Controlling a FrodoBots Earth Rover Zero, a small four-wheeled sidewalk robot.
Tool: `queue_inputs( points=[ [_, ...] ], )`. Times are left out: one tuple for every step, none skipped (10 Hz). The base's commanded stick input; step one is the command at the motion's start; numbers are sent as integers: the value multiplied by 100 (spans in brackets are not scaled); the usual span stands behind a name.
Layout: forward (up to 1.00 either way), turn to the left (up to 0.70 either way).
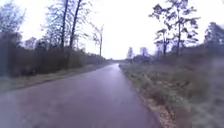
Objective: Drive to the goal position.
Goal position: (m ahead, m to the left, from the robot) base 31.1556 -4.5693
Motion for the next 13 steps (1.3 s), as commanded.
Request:
queue_inputs(
  points=[
    [100, -8],
    [100, -35],
    [100, -19],
    [100, 0],
    [100, 0],
    [100, 0],
    [100, 0],
    [100, 0],
    [100, 0],
    [100, 0],
    [100, 0],
    [100, 0],
    [100, 0]
  ],
)
